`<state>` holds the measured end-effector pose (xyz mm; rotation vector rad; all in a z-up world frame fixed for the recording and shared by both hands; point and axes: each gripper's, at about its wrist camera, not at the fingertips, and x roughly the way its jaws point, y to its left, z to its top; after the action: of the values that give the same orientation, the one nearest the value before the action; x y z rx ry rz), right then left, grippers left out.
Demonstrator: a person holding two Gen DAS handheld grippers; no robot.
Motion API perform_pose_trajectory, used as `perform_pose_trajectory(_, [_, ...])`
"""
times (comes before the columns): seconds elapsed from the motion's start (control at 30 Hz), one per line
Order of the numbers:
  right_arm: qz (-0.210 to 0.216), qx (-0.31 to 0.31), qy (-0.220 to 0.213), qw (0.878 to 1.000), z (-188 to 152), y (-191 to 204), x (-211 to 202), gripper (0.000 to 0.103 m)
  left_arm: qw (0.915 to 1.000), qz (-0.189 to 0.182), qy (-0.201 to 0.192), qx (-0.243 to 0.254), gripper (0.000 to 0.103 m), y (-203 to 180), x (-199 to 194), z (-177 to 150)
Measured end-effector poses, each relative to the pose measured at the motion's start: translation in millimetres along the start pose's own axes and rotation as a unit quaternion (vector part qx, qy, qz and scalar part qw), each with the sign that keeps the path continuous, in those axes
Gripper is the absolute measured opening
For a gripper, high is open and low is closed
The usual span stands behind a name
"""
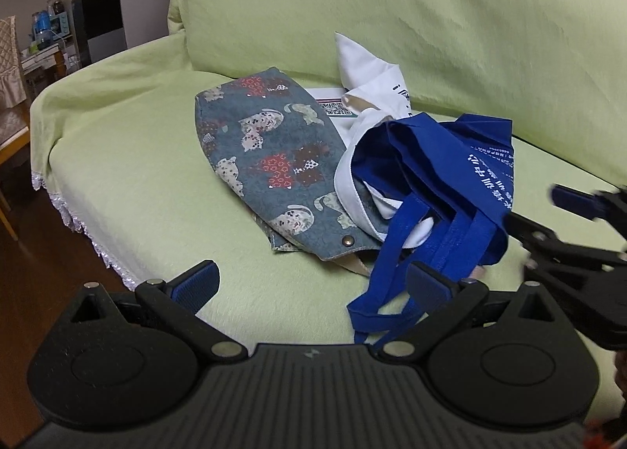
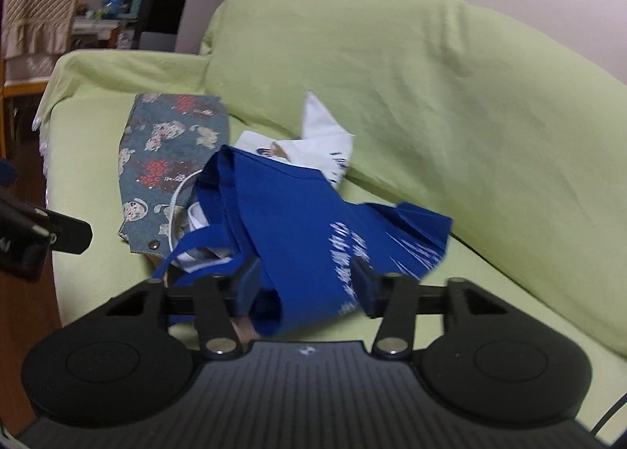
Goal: Fold shopping bag
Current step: 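Grasp the blue shopping bag with the right gripper and pull it from the pile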
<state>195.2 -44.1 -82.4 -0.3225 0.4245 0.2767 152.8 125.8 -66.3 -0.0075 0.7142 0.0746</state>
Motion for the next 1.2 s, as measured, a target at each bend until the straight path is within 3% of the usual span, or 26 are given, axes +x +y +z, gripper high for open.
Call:
perform_pose_trajectory(0.13, [0.004,-0.022,0.008,1.0,5,14,27,0.031,1.0,0.002,0.002,0.008,0.102,-1,7,0])
perform_pose_trajectory(0.17, [0.0,-0.029,0.015,0.999,6,16,33,0.023,0.9999,0.002,0.003,0.009,0.102,-2,8,-1])
perform_pose_trajectory(0.2, [-0.003,-0.027,0.02,0.999,6,16,36,0.005,0.9999,0.002,0.004,0.01,0.102,-3,9,-1])
perform_pose_trajectory(0.23, [-0.006,-0.023,0.025,0.999,5,15,39,0.0,0.9999,0.0,0.004,0.012,0.102,-4,9,-2])
perform_pose_trajectory(0.37, [-0.05,0.049,0.023,0.997,-3,-23,21,0.0,0.9997,-0.014,0.003,0.02,0.102,-13,5,-5])
perform_pose_trajectory(0.47, [-0.094,0.119,0.016,0.988,-12,-61,-2,0.0,0.9991,-0.03,0.003,0.03,0.102,-18,4,0])
perform_pose_trajectory(0.6, [-0.162,0.199,0.073,0.964,-55,-128,-13,0.0,0.9972,-0.057,-0.006,0.049,0.102,-42,4,0])
perform_pose_trajectory(0.67, [-0.155,0.211,0.106,0.959,-72,-149,-20,0.0,0.9971,-0.056,-0.007,0.052,0.102,-43,6,1])
perform_pose_trajectory(0.77, [-0.103,0.189,0.088,0.973,-72,-141,-35,0.011,0.9974,-0.047,-0.006,0.055,0.102,-41,9,3])
perform_pose_trajectory(0.87, [-0.044,0.112,0.039,0.992,-54,-103,-38,0.036,0.9976,-0.038,-0.005,0.057,0.102,-39,13,5])
perform_pose_trajectory(0.97, [0.002,0.04,0.009,0.999,-32,-64,-22,0.036,0.9978,-0.029,-0.005,0.06,0.102,-37,16,7])
perform_pose_trajectory(1.13, [0.009,-0.02,-0.003,1.0,-9,-26,15,0.033,0.9981,-0.016,-0.003,0.059,0.102,-34,18,5])
perform_pose_trajectory(1.17, [-0.002,-0.025,0.002,1.0,-8,-22,22,0.031,0.9983,-0.016,-0.002,0.056,0.102,-33,17,2])
perform_pose_trajectory(1.2, [-0.014,-0.028,0.009,0.999,-7,-19,28,0.018,0.9984,-0.015,-0.002,0.055,0.102,-31,17,2])
